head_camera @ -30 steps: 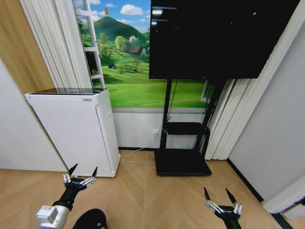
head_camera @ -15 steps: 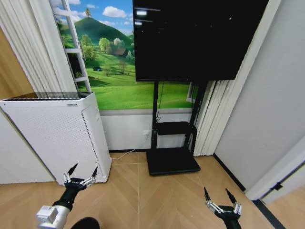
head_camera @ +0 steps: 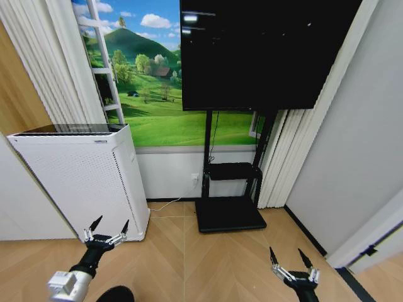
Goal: Pick up the trash bin and place the garbage on the floor into it.
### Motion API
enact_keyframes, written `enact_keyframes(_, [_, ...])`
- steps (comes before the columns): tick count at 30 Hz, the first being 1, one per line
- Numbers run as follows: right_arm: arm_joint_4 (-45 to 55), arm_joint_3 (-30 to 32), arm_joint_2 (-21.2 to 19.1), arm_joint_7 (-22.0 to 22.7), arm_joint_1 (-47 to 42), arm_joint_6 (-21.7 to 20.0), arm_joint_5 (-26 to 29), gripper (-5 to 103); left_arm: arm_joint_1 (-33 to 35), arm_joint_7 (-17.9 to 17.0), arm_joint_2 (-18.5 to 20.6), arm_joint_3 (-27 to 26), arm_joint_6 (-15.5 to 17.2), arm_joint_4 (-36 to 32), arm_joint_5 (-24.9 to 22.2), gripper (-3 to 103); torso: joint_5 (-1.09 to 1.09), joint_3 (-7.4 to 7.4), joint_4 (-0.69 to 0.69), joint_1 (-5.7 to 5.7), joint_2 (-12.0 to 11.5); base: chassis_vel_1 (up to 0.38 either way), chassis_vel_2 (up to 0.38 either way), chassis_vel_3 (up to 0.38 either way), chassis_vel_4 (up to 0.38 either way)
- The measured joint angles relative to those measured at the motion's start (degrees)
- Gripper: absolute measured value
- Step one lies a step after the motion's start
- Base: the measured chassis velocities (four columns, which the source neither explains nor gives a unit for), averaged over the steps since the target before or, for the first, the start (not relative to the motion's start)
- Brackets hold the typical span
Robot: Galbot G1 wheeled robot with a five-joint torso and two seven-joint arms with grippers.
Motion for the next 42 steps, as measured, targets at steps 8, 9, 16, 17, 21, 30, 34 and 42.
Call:
enact_keyframes(8, [0.0,0.0,0.0,0.0,0.0,0.0,0.0,100,0.0,0.0,0.0,0.0,0.0,0.0,0.0,100,0.0,1.25,0.0,0.96,2.21,0.0,0.0,0.0,0.0])
enact_keyframes(9, [0.0,0.0,0.0,0.0,0.0,0.0,0.0,100,0.0,0.0,0.0,0.0,0.0,0.0,0.0,100,0.0,1.47,0.0,1.14,2.6,0.0,0.0,0.0,0.0])
enact_keyframes(16, [0.0,0.0,0.0,0.0,0.0,0.0,0.0,100,0.0,0.0,0.0,0.0,0.0,0.0,0.0,100,0.0,2.47,0.0,1.92,4.39,0.0,0.0,0.0,0.0])
enact_keyframes(17, [0.0,0.0,0.0,0.0,0.0,0.0,0.0,100,0.0,0.0,0.0,0.0,0.0,0.0,0.0,100,0.0,2.68,0.0,2.1,4.78,0.0,0.0,0.0,0.0])
enact_keyframes(21, [0.0,0.0,0.0,0.0,0.0,0.0,0.0,100,0.0,0.0,0.0,0.0,0.0,0.0,0.0,100,0.0,3.4,0.0,2.71,6.12,0.0,0.0,0.0,0.0])
enact_keyframes(30, [0.0,0.0,0.0,0.0,0.0,0.0,0.0,100,0.0,0.0,0.0,0.0,0.0,0.0,0.0,100,0.0,4.87,0.0,3.89,8.77,0.0,0.0,0.0,0.0])
enact_keyframes(34, [0.0,0.0,0.0,0.0,0.0,0.0,0.0,100,0.0,0.0,0.0,0.0,0.0,0.0,0.0,100,0.0,5.41,0.0,4.37,9.78,0.0,0.0,0.0,0.0])
enact_keyframes(42, [0.0,0.0,0.0,0.0,0.0,0.0,0.0,100,0.0,0.0,0.0,0.0,0.0,0.0,0.0,100,0.0,5.66,0.0,4.63,10.28,0.0,0.0,0.0,0.0])
